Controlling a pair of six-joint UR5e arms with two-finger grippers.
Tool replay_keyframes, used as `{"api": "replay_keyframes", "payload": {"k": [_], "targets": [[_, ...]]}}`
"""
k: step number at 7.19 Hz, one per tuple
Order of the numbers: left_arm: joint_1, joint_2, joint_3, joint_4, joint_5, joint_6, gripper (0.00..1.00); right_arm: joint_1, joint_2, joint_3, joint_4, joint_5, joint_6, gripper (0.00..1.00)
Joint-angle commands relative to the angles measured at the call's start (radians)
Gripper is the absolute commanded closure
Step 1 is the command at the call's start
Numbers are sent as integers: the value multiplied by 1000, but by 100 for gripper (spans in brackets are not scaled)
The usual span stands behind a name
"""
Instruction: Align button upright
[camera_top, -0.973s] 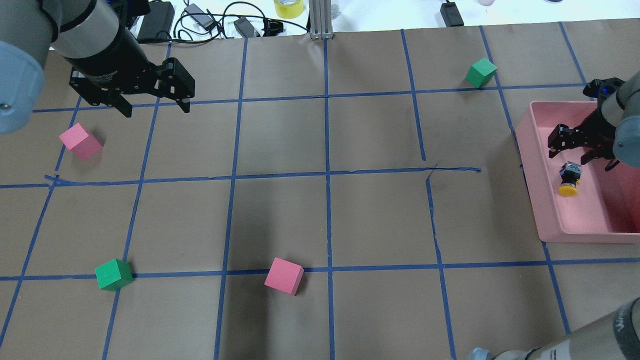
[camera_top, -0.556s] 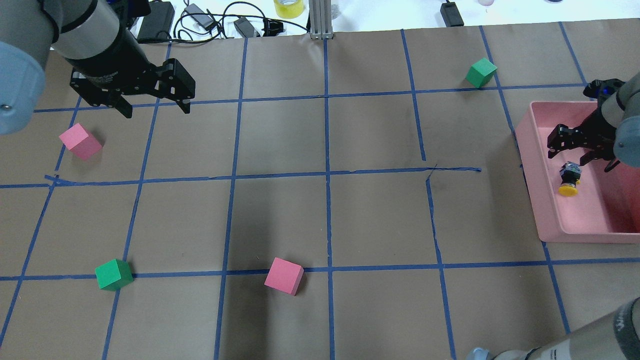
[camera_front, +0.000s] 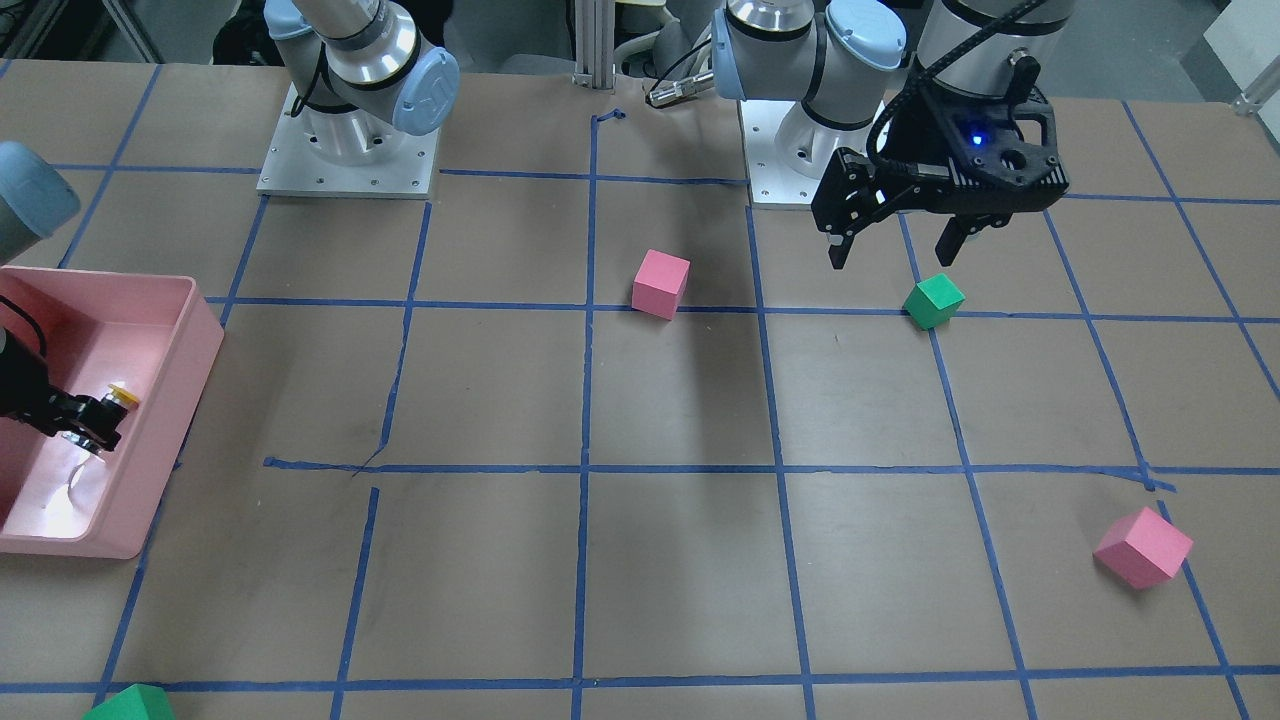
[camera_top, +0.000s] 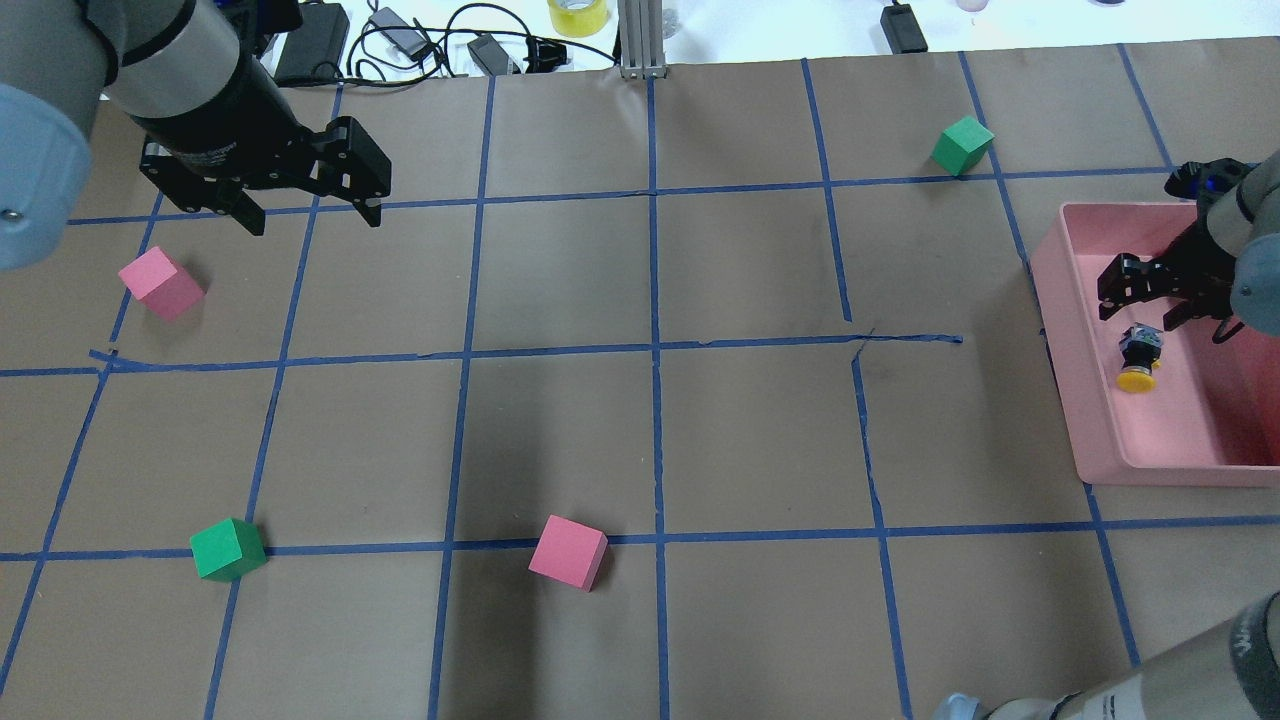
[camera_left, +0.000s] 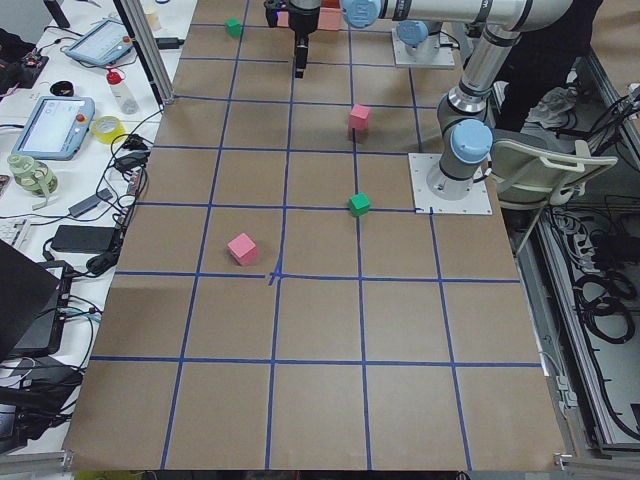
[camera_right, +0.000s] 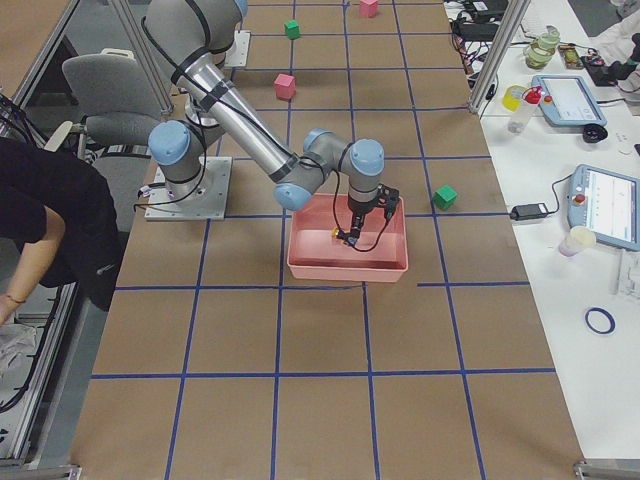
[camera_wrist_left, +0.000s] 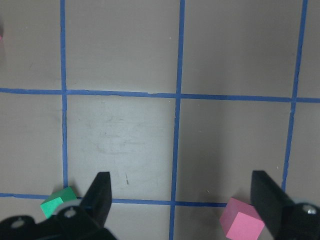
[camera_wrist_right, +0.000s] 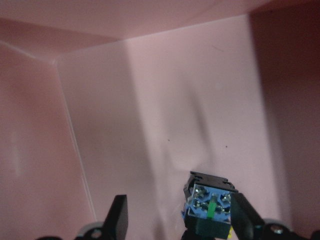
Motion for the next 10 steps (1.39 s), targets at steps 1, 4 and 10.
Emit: {"api": "replay_keyframes", "payload": {"k": [1,4,10], "targets": [[1,2,-1,-1,1,0,0,-1,2,0,-1,0,-6,24],[-2,2,-1,-1,0,0,0,-21,7,2,1,0,-28,24],[-1,5,8,-17,3,0,0,-35,10,5,1,-5,-60,24]]}}
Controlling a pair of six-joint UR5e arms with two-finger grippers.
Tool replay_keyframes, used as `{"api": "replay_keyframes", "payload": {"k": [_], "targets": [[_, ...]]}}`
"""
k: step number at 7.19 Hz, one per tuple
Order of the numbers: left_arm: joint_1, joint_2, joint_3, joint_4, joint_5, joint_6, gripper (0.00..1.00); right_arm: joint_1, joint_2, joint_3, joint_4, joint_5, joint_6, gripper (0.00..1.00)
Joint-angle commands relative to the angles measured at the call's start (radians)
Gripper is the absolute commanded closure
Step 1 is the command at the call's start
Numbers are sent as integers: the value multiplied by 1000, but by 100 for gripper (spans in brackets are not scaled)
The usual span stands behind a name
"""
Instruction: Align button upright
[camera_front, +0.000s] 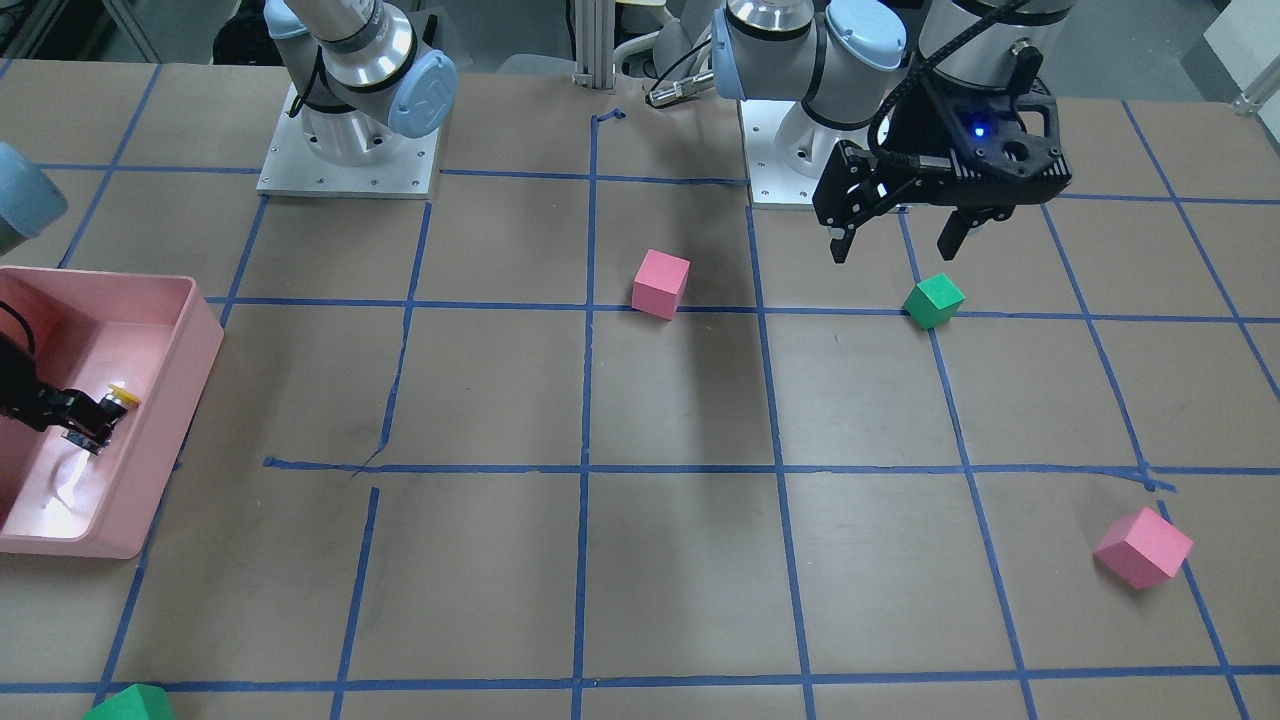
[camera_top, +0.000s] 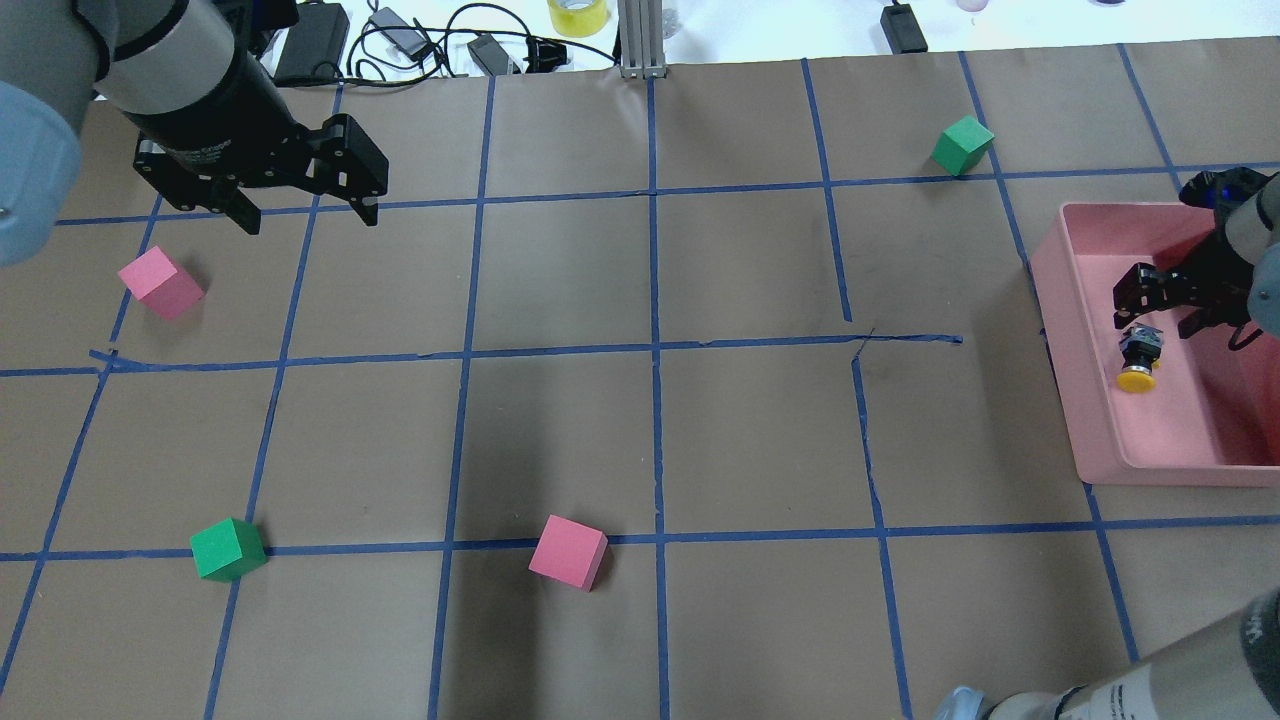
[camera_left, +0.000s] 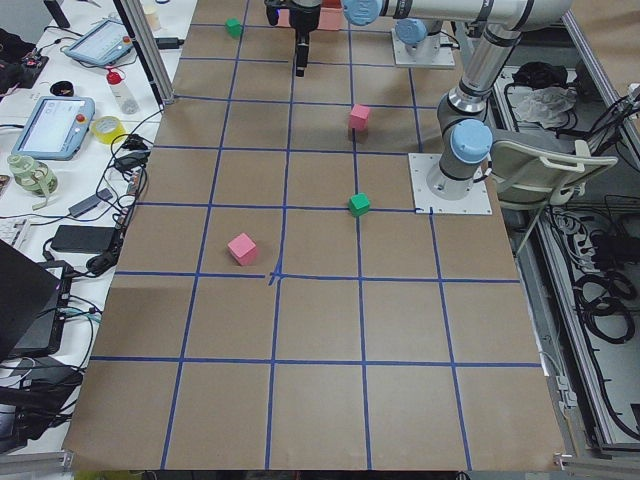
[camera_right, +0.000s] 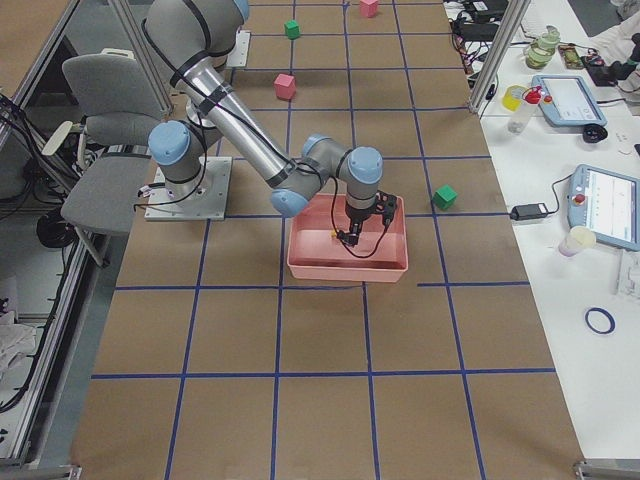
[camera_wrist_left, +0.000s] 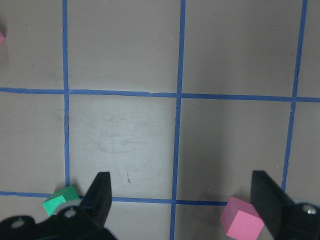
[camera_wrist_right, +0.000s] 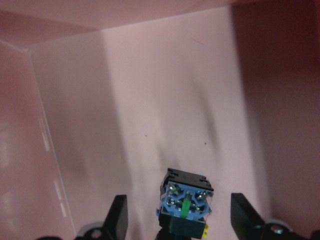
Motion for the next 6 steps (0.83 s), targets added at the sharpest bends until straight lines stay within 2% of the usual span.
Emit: {"api": "replay_keyframes", "payload": {"k": [1,6], "targets": [[0,1,0,-2,-1,0,0,-4,7,14,-2,0,-4,24],[0,2,-4,-3,-1,0,0,-7,24,22,-6,-17,-4,24]]}}
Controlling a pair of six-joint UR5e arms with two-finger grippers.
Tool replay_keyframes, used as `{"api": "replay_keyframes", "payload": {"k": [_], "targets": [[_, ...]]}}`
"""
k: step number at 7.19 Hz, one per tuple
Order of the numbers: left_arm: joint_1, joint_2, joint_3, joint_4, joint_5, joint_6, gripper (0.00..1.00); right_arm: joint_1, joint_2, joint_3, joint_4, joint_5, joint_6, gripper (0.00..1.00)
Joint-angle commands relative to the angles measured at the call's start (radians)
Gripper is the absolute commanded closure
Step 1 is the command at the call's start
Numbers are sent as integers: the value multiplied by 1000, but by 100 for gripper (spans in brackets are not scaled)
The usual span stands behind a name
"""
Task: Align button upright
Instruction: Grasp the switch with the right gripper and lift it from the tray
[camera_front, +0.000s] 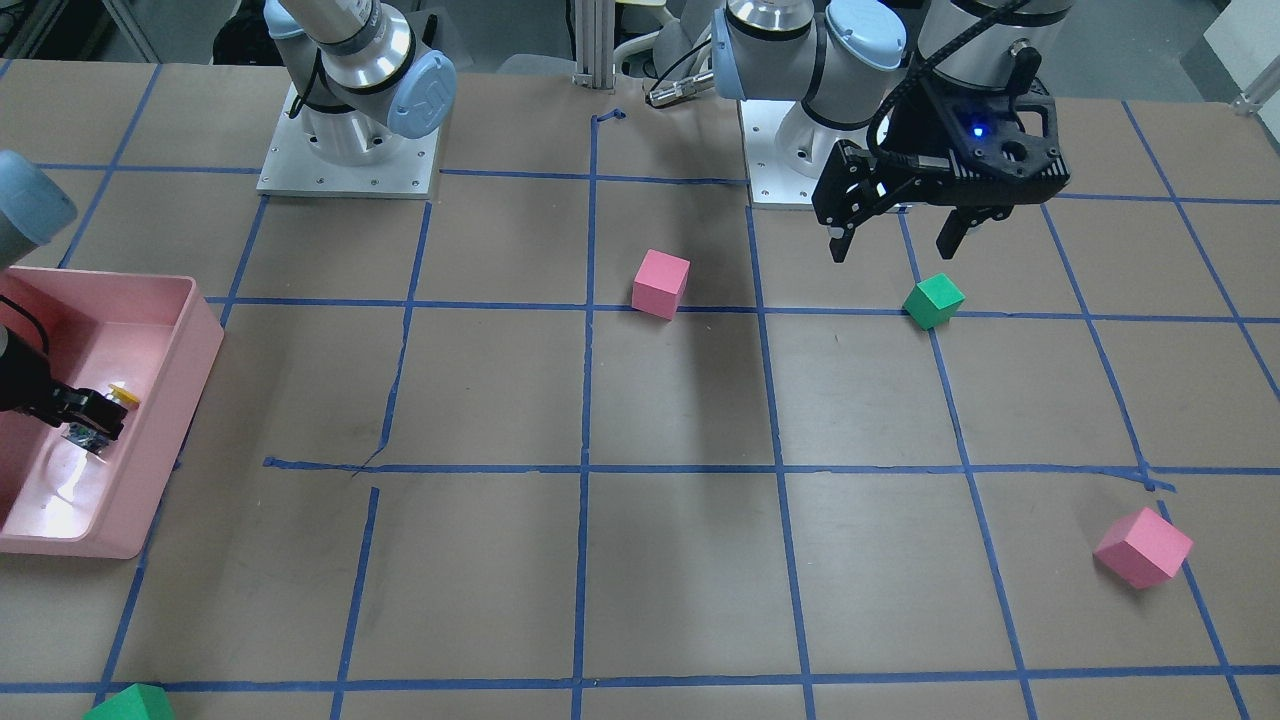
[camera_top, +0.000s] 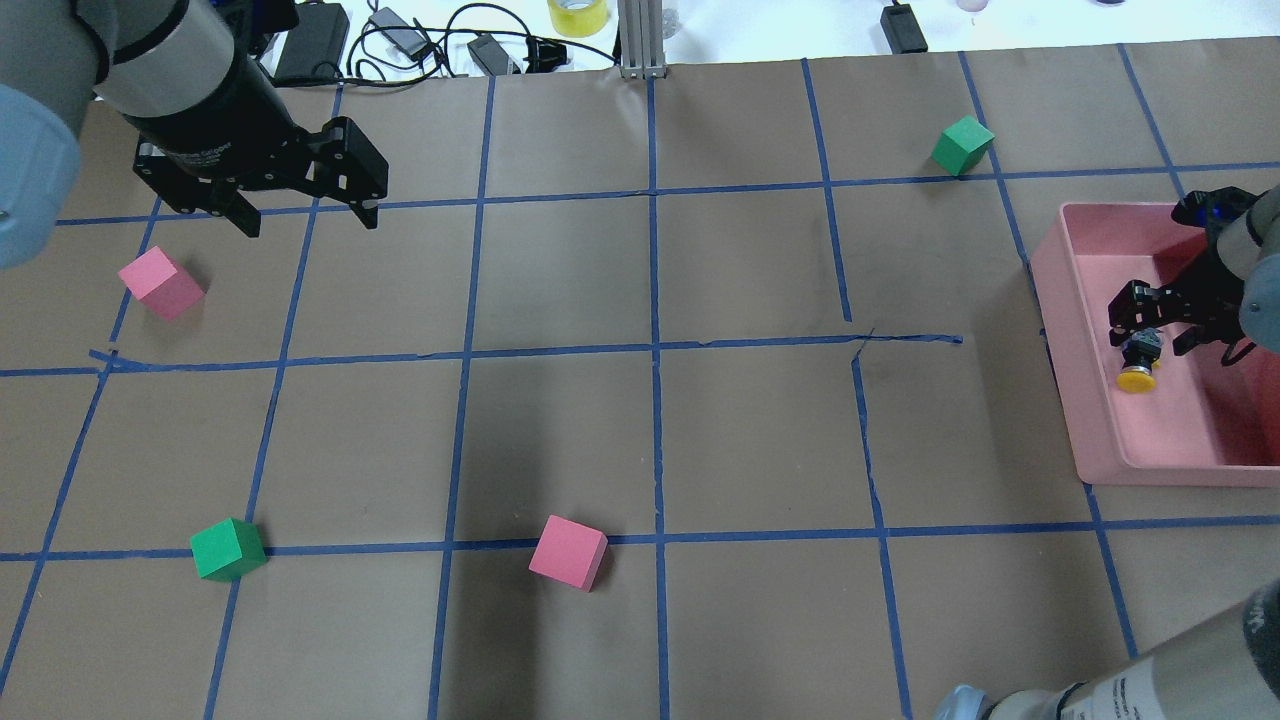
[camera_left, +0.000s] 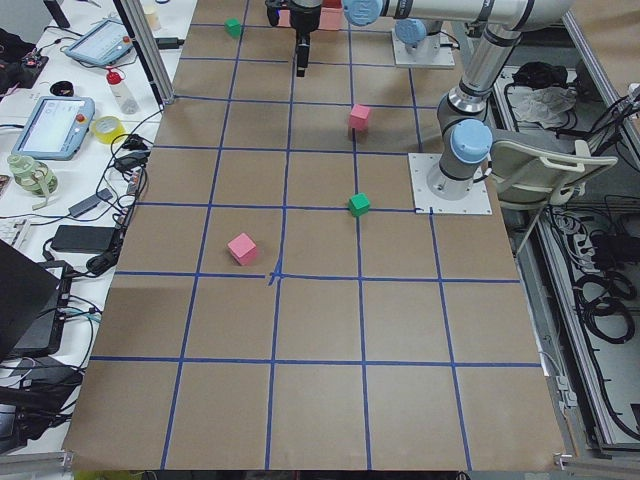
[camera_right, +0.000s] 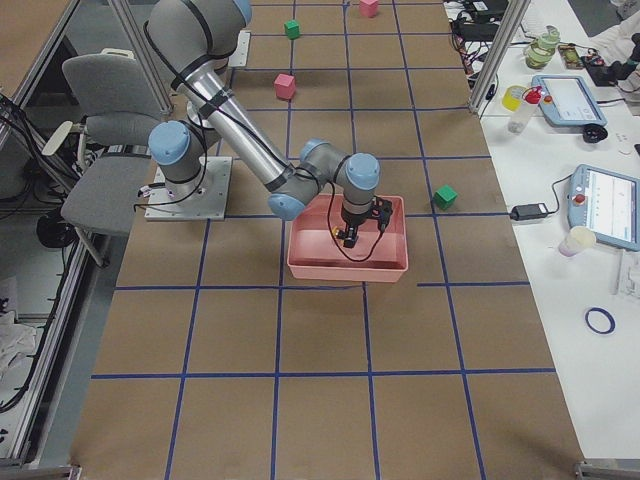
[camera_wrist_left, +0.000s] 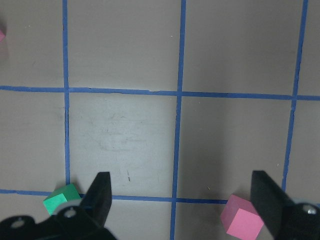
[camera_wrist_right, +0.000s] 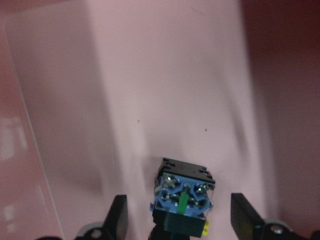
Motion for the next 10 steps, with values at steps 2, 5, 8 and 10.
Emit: {"api": "replay_keyframes", "payload": {"k": [2,5,8,10], "targets": [[2,0,-1,-1,0,0,0,0,5,1,0,-24,-2,28],[2,0,-1,1,0,0,0,0,4,0,6,-23,-26,82],[2,0,-1,1,0,0,0,0,2,-7,8,-23,-51,100],[2,0,-1,-1,0,0,0,0,-14,-19,43,-23,-54,100]]}}
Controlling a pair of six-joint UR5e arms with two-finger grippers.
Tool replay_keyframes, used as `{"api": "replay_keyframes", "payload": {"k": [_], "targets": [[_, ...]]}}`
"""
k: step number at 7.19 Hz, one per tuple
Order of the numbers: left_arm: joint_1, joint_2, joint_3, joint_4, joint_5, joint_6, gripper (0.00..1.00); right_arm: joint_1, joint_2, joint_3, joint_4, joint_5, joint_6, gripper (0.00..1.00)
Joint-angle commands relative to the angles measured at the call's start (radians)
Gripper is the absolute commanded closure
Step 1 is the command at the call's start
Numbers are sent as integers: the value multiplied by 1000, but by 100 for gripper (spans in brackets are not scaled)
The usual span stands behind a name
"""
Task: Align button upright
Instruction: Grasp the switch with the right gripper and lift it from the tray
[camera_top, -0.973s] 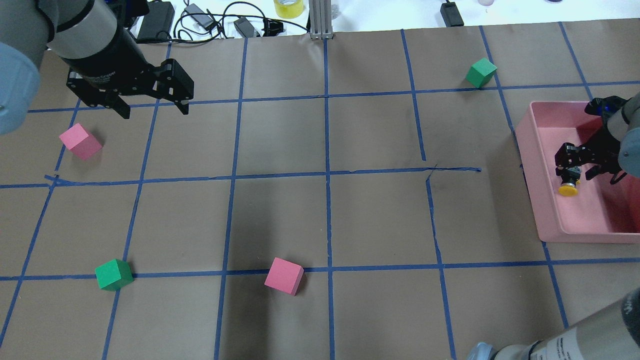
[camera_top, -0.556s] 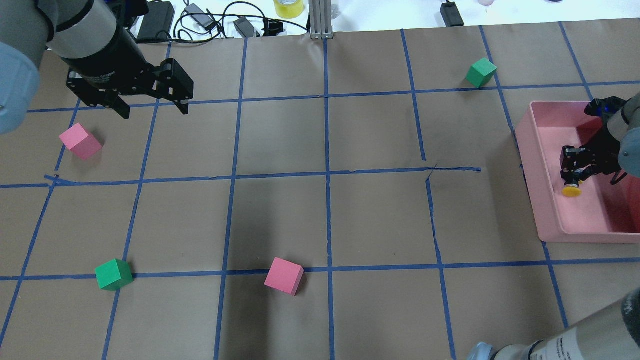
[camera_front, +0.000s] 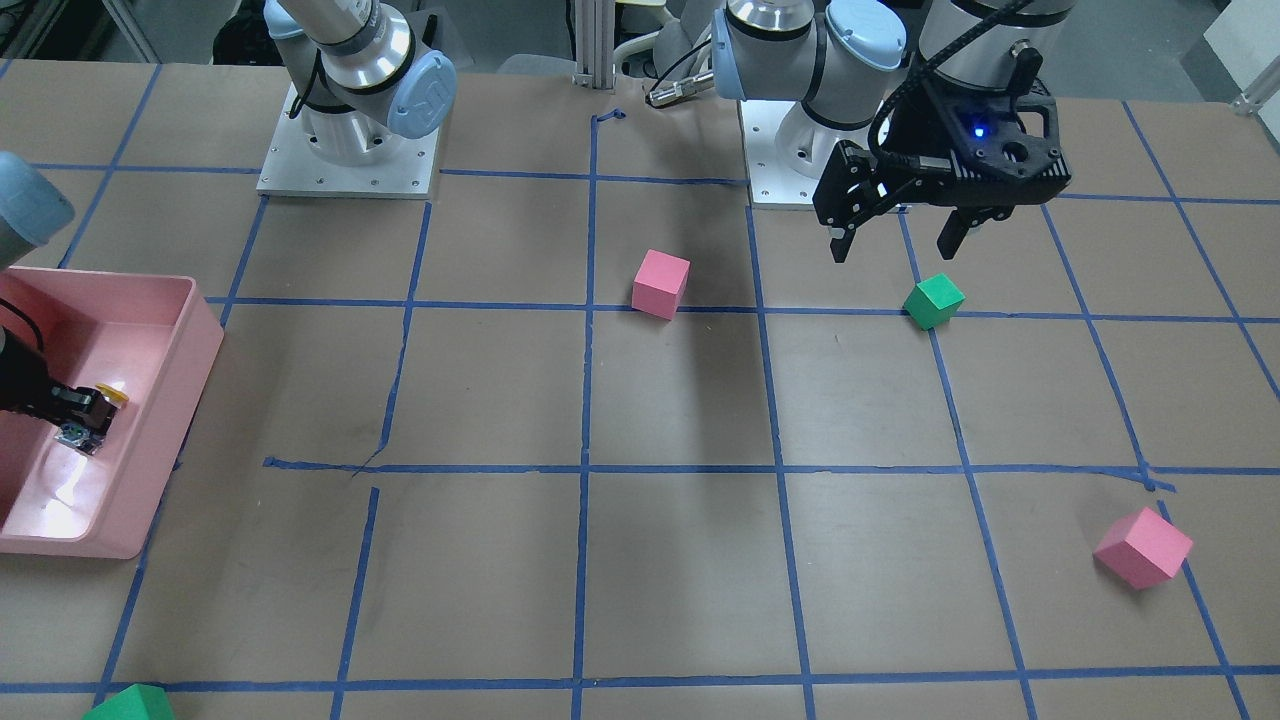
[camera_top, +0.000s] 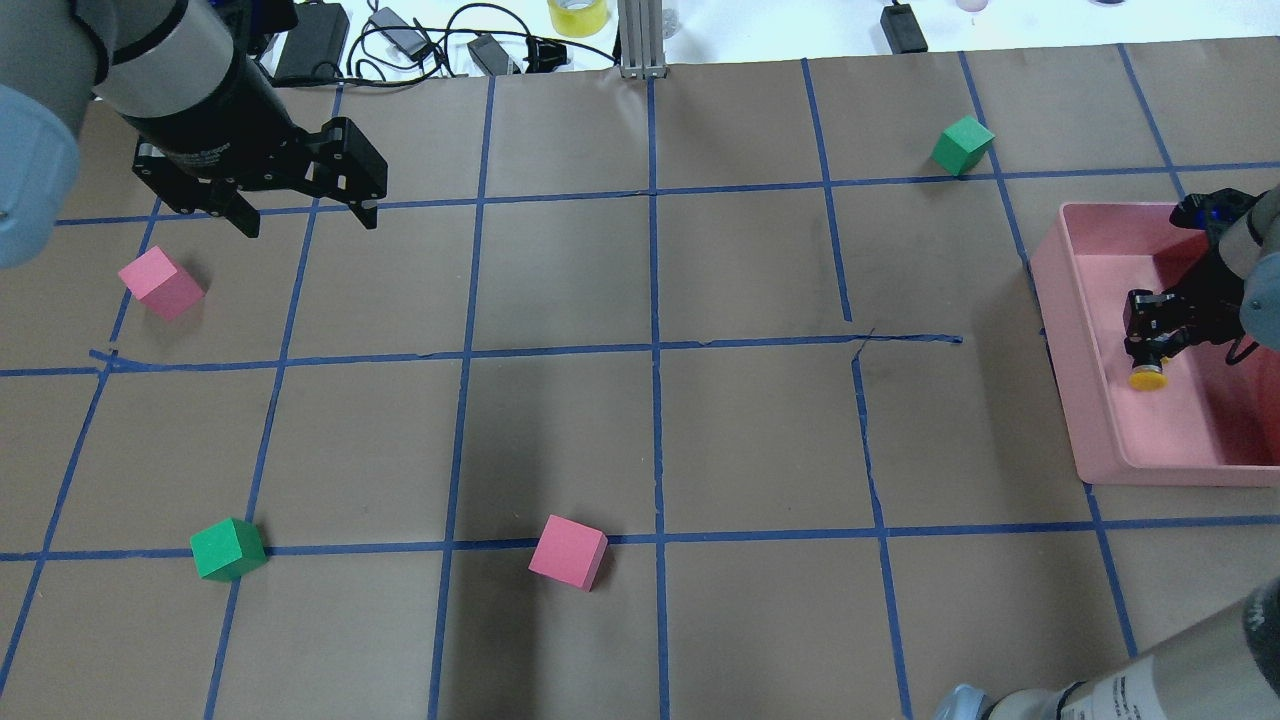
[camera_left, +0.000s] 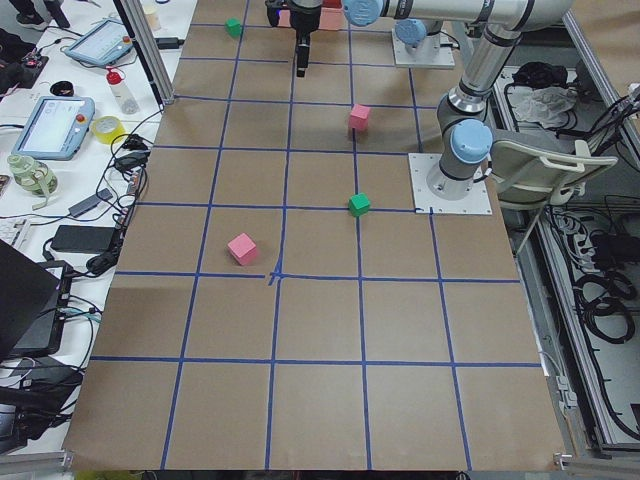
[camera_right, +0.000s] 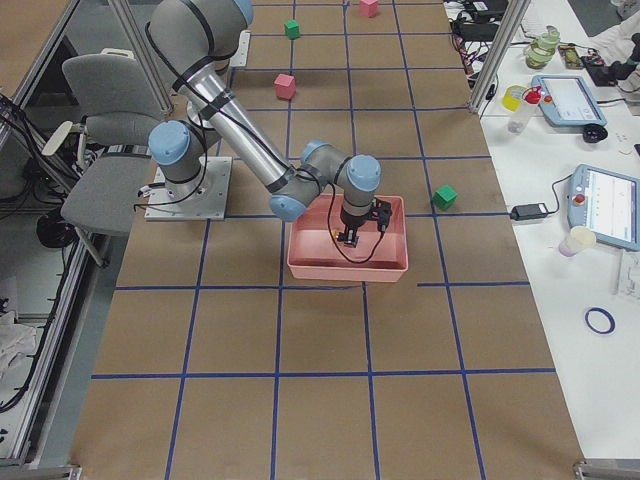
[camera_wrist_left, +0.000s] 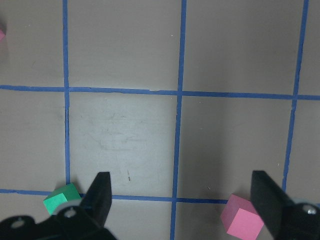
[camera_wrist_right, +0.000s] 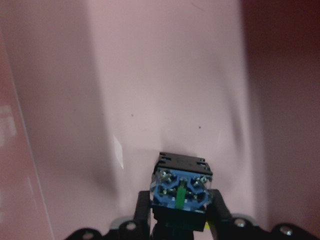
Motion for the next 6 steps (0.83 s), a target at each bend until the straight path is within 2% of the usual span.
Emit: {"api": "replay_keyframes", "payload": {"k": [1,2,3,5,6], "targets": [[0,1,0,0,0,0,0,6,-20,-59,98,0,-3,100],[0,0,0,-1,0,-2,0,11,-43,-127,223,2,-3,100],[0,0,-2,-1,0,0,0,33,-57,-199,300,6,-7,100],[0,2,-2,-1,-2,0,0,139,-101,-331,507,0,-3,100],[0,2,-2,-1,-2,0,0,206,-114,-368,555,0,-3,100]]}}
